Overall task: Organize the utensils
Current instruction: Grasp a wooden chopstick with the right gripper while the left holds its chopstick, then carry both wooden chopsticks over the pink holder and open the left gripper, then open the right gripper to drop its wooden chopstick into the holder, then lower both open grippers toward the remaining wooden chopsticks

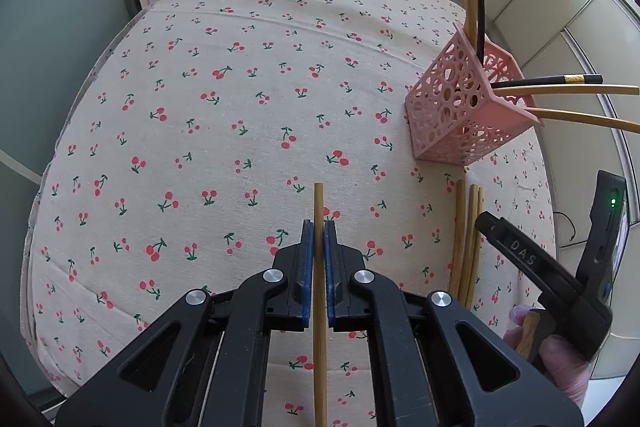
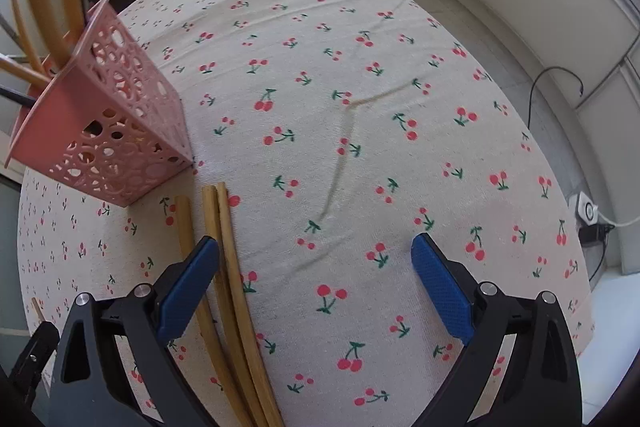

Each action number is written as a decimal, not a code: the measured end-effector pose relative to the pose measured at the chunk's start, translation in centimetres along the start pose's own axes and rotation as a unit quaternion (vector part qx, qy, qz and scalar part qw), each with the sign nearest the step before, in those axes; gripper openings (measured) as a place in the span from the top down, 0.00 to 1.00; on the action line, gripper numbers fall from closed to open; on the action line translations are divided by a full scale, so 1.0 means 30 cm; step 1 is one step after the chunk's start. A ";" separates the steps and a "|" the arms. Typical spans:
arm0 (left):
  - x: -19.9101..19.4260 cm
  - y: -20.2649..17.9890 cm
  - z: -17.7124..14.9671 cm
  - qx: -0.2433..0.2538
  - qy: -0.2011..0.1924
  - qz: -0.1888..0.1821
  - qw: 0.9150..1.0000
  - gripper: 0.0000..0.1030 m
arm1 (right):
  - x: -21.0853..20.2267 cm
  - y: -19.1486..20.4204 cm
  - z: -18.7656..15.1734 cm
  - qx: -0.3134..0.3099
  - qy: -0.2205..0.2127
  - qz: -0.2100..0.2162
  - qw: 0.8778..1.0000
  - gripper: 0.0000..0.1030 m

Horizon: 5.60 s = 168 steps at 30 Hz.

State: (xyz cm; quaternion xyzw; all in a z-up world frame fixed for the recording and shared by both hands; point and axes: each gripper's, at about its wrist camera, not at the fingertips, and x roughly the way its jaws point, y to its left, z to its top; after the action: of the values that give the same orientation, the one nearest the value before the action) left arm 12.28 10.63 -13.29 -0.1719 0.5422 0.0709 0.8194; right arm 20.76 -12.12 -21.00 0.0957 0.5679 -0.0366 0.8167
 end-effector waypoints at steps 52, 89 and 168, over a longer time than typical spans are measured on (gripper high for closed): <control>-0.533 -0.059 -0.019 0.056 -0.223 -0.094 0.969 0.95 | -0.788 -0.267 -0.072 -0.026 -0.245 0.194 0.949 0.95; -0.612 -0.116 0.342 -0.018 -0.277 -0.115 0.954 0.71 | -0.889 -0.098 0.344 0.001 -0.294 0.251 0.922 0.94; 0.178 -0.261 0.032 0.014 0.021 0.007 1.000 0.07 | -0.249 -0.534 -0.089 0.181 0.025 0.112 0.977 0.09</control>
State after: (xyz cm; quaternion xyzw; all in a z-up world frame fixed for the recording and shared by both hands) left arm 17.62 3.31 -16.24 -0.1587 0.5617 0.0653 0.8094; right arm 12.97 -27.65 -16.75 0.3054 0.5578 -0.0447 0.7705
